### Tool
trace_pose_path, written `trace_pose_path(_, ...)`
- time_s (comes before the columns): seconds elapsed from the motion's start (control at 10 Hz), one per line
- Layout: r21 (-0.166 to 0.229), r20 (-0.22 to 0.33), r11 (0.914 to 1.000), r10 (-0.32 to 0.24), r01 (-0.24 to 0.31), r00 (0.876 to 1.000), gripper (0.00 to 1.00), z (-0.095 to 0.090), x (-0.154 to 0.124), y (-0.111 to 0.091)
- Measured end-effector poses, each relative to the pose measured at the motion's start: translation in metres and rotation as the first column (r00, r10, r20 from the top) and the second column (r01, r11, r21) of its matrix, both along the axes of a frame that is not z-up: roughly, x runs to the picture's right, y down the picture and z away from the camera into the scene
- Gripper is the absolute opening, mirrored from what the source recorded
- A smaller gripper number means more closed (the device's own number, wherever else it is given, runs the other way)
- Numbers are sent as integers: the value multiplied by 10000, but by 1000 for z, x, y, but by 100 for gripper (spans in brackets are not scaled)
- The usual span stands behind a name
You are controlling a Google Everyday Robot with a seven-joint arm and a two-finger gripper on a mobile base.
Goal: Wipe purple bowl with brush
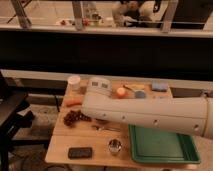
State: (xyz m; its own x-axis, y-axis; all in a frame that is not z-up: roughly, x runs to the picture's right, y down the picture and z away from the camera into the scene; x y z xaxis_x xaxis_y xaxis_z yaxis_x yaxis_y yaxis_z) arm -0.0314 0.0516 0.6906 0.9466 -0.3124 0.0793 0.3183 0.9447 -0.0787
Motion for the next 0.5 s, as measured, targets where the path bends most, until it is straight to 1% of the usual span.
trace_pose_path(0.1,-71,-53,9999,78,-78,10000,63,0,12,5)
trace_pose_path(0.3,-185,-45,9997,137,-138,9999,43,0,30,10)
trace_pose_path(0.5,-293,-58,9995,126,-127,9999,24,-2,32,16)
